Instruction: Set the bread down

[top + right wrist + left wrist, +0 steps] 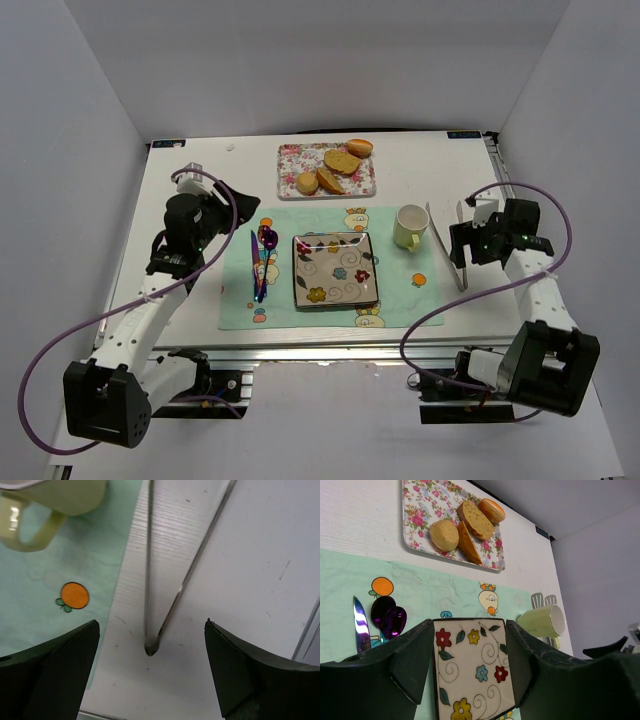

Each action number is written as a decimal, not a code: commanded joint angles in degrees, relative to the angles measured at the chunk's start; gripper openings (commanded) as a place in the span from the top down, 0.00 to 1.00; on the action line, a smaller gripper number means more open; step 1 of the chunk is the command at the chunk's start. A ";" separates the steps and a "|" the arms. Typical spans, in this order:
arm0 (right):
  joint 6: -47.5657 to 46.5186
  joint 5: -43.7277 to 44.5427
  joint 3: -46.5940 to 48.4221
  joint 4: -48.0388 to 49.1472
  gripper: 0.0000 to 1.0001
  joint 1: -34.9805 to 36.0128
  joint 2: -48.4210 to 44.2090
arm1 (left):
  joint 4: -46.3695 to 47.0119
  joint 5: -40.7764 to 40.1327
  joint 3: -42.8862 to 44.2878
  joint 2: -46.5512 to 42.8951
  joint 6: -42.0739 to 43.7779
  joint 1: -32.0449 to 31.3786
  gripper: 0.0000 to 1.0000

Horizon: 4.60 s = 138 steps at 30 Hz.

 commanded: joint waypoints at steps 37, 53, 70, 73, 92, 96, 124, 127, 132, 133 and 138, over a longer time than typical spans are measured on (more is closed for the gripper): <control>5.16 11.07 13.81 13.39 0.81 6.87 22.97 | -3.18 -1.67 0.79 -1.59 1.20 -0.25 0.31; 1.02 4.64 45.39 6.36 0.54 28.38 30.23 | -5.72 -3.16 0.62 -4.66 1.20 -0.25 0.31; -8.38 11.58 51.37 7.15 0.53 45.63 44.39 | -8.10 -5.80 -1.14 -8.97 0.24 -0.25 0.30; -10.05 14.04 51.99 8.02 0.53 46.60 45.71 | -8.36 -6.15 -1.14 -9.14 0.41 -0.16 0.30; -13.57 20.47 49.35 13.30 0.50 48.35 48.53 | -7.57 -6.15 -1.49 -8.44 0.41 -0.25 0.30; -13.22 20.46 49.00 12.86 0.49 48.36 48.62 | -7.57 -6.07 -1.49 -8.62 0.41 -0.25 0.30; -13.93 26.18 45.57 14.09 0.56 48.88 51.16 | -8.10 -6.33 -1.41 -9.14 0.59 -0.25 0.30; -13.58 26.27 46.01 13.39 0.62 48.97 51.43 | -7.93 -6.33 -1.49 -9.23 0.50 -0.25 0.30; -12.70 25.65 46.19 12.16 0.74 48.97 50.99 | -7.49 -5.72 -1.06 -7.22 0.41 -0.25 0.30; -12.52 25.30 46.19 11.98 0.75 48.97 50.81 | -7.31 -5.19 -0.88 -6.60 0.50 -0.25 0.30; -11.47 23.55 46.01 11.37 0.92 48.88 49.23 | -5.38 -3.52 0.00 -4.05 0.76 -0.25 0.30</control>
